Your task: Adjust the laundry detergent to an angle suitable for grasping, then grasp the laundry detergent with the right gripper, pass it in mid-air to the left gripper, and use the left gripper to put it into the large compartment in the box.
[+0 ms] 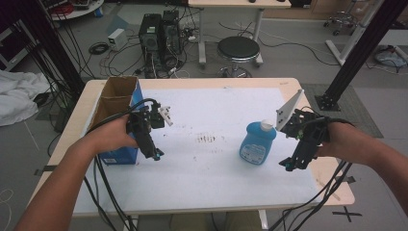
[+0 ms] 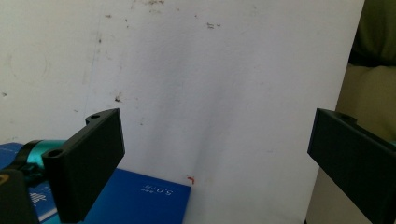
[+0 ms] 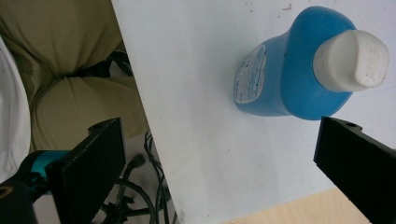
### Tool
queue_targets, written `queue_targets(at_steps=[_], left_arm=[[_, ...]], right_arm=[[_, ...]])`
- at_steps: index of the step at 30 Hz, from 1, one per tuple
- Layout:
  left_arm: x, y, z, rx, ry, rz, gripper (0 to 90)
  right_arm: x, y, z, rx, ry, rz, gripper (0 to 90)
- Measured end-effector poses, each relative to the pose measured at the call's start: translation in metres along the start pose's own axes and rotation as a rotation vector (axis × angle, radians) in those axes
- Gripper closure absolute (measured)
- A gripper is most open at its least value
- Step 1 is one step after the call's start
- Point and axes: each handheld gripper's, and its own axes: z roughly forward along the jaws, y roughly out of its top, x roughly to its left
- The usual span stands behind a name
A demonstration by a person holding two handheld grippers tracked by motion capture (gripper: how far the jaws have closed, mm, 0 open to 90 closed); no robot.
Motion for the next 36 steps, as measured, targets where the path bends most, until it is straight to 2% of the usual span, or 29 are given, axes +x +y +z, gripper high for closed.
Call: queue_targets(at_steps=[6,14,30,36], left_arm=[[-0.001,-0.002,0.002,-0.007,0.004,-0.005,3.8],[-0.001,-0.002,0.000,-0.005,0.008,-0.006,3.8],[0.006,0.000,0.004,-0.001,0.003,-0.004,3.8],[0.008,0.001,0.005,0.010,0.000,0.004,3.8]], right_arm=[[0.002,0.001,-0.001,0.014,-0.007,-0.002,1.5],[0.003,0.000,-0.001,0.005,-0.020,-0.012,1.5],[-0.009,-0.018,-0.004,-0.023,-0.042,0.066,1.5],[-0.020,-0.024,-0.002,-0.054,-0.039,0.103,1.5]])
